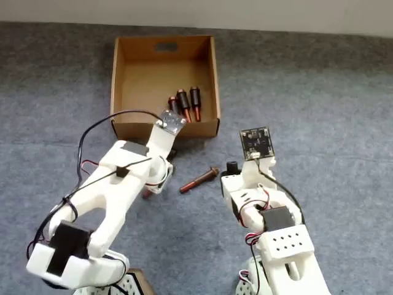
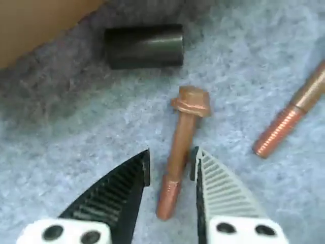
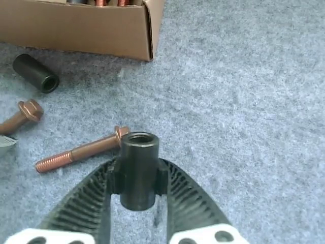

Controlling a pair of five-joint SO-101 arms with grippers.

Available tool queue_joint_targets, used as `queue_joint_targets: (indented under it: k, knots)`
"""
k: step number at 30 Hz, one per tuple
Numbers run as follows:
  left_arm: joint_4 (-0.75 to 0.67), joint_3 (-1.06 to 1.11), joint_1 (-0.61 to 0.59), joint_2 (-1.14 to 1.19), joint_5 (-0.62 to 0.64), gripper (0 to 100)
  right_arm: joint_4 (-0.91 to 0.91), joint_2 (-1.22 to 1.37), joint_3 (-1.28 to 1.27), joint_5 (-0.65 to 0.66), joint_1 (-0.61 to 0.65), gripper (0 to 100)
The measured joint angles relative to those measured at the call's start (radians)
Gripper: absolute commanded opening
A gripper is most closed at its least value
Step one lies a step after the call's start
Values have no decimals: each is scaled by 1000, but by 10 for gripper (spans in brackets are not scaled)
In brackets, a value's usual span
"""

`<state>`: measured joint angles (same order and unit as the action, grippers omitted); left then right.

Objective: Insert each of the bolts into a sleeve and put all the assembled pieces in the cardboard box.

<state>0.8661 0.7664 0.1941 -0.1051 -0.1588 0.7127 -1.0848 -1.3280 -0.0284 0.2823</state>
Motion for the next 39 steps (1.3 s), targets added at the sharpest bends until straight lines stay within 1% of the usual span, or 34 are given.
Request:
queue_joint_targets:
  k: [10, 22, 25, 29, 32, 39]
  knots:
    - [-2, -84, 0, 17, 0, 164, 0, 0, -3, 0, 0, 6]
    - [-2, -87, 0, 25, 0, 165, 0, 0, -3, 3, 0, 6]
    - [-2, -103, 0, 78, 0, 165, 0, 0, -3, 3, 0, 6]
    - [6, -186, 3, 190, 0, 165, 0, 0, -3, 3, 0, 6]
    - [48, -253, 3, 245, 0, 165, 0, 0, -3, 3, 0, 6]
    - [66, -292, 66, 276, -2, 155, 0, 0, -3, 3, 0, 6]
